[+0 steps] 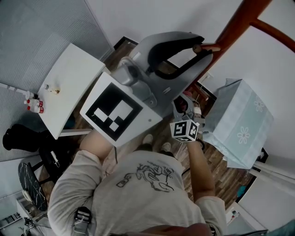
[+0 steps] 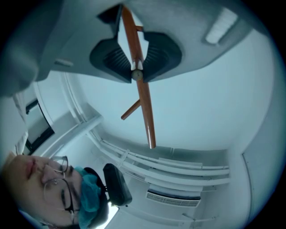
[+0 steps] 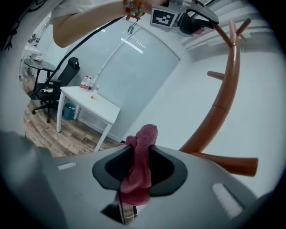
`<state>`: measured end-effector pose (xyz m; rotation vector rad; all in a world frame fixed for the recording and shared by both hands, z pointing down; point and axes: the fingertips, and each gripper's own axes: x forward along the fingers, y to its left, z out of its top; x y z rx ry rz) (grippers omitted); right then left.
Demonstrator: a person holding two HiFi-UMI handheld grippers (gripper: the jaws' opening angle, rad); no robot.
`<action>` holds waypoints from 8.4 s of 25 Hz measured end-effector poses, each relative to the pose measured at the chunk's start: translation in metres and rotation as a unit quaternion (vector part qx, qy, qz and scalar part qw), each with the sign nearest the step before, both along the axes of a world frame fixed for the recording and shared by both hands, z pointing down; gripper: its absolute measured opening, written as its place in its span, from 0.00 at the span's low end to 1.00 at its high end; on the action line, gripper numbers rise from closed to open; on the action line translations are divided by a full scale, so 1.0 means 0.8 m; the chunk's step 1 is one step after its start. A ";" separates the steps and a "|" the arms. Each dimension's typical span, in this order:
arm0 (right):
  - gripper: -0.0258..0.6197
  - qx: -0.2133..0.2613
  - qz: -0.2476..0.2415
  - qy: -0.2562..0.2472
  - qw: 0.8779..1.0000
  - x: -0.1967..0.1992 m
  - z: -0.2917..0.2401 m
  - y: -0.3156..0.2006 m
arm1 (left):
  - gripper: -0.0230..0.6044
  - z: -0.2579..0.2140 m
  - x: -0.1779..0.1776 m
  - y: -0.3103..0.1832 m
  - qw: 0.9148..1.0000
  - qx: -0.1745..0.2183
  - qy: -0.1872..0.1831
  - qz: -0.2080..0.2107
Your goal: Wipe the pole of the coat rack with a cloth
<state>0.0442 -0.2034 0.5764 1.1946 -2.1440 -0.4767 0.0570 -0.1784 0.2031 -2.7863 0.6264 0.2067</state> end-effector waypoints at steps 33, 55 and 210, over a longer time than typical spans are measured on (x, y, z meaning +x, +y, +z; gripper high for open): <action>0.20 -0.017 0.003 -0.074 0.997 -0.006 -0.002 0.004 | 0.17 -0.001 -0.002 -0.003 1.000 0.002 -0.001 0.000; 0.20 -0.131 0.107 -0.057 0.984 0.115 0.176 -0.047 | 0.17 0.003 0.006 -0.002 1.000 0.002 -0.008 -0.003; 0.20 0.392 -0.143 -0.224 0.881 0.208 -0.746 -0.007 | 0.17 -0.020 -0.010 0.021 0.994 0.014 0.033 0.099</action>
